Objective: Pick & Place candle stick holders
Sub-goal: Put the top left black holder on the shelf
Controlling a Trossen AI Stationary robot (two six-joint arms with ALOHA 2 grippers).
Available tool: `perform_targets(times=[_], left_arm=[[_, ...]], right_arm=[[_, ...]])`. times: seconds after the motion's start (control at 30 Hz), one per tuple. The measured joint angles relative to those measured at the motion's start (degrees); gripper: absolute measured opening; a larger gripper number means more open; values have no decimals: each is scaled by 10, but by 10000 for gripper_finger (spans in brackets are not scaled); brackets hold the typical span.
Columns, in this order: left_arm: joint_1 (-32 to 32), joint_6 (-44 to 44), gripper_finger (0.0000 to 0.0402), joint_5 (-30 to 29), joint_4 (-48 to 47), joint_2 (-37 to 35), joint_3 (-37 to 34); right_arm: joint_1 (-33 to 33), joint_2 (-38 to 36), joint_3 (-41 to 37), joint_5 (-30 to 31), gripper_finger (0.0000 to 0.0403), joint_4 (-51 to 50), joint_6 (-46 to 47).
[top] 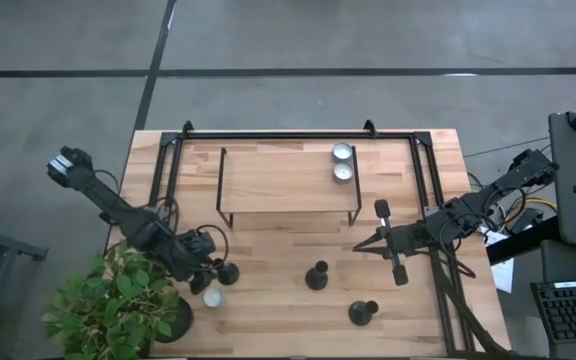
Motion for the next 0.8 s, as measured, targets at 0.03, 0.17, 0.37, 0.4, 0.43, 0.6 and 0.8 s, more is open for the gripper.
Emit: perform_targets(times=[0.03, 0.17, 0.37, 0.4, 0.43, 0.6, 0.8], left_arm=[[-1, 3, 227, -8, 8, 0, -5], [-16, 5, 227, -52, 11, 0, -16], [-63, -3, 227, -152, 20, 0, -18], [-71, -11, 227, -164, 25, 0, -18], [-77, -17, 227, -167, 28, 0, -18], [-95, -31, 227, -190, 47, 12, -18], [-96, -5, 227, -211, 86, 34, -20]], right_arm=[[0, 0, 0, 0, 8, -1, 0], [0, 0, 0, 0, 8, -10, -1], [0, 10, 0, 0, 8, -11, -1], [0, 12, 0, 0, 8, -11, -2], [0, 13, 0, 0, 8, -11, -2], [-1, 16, 0, 0, 8, -8, -8], [-1, 16, 0, 1, 8, -7, -8]])
